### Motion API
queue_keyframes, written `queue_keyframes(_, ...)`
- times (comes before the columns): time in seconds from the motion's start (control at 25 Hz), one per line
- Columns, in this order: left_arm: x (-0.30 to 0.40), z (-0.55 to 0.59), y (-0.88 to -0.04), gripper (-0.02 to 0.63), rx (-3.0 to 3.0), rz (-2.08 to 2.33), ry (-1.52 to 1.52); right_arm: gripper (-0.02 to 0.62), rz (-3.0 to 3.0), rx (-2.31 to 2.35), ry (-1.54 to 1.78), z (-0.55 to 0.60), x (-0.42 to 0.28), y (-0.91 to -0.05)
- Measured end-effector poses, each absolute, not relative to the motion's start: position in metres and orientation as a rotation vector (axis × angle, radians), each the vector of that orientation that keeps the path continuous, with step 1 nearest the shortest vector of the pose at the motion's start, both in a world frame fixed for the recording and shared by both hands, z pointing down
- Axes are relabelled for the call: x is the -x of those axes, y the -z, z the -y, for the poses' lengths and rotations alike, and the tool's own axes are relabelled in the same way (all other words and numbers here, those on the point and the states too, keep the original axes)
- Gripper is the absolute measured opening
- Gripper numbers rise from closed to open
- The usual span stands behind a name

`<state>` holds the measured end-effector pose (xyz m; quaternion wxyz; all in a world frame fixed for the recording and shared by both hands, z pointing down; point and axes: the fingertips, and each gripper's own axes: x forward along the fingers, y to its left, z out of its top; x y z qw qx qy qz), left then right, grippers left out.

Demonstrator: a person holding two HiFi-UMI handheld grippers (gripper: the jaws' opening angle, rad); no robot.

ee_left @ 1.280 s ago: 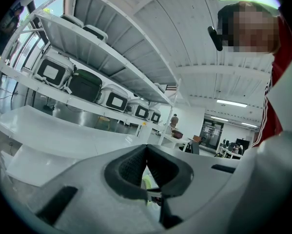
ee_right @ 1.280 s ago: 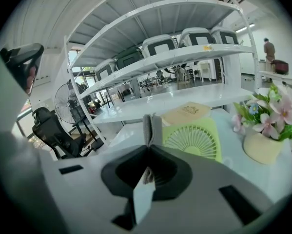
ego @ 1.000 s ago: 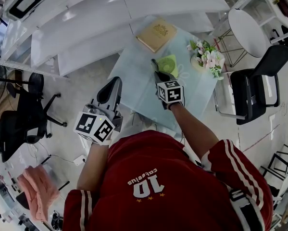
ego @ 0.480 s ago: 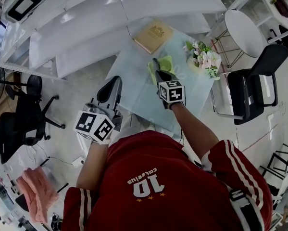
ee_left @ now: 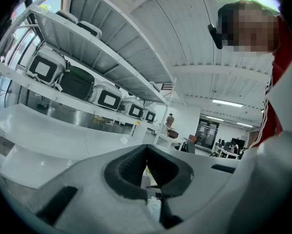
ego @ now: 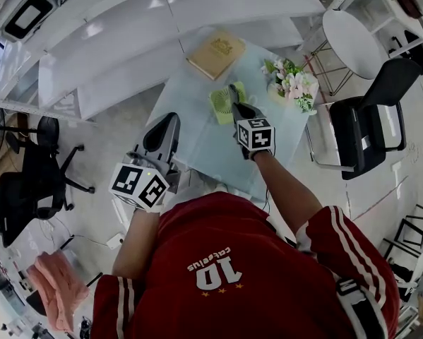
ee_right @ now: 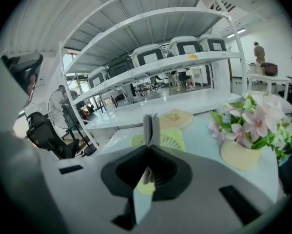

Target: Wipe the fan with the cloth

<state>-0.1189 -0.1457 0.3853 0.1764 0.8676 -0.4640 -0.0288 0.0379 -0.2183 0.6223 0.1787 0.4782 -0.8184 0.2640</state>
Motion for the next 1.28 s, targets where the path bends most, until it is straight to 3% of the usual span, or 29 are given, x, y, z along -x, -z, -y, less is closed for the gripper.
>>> queue_keyframes(1.28, 0.088, 0.149, -0.394, 0.003, -2.412, 1.336, 0.069, 0.015, 2.193, -1.395, -0.743, 0.225, -0.102, -0.673)
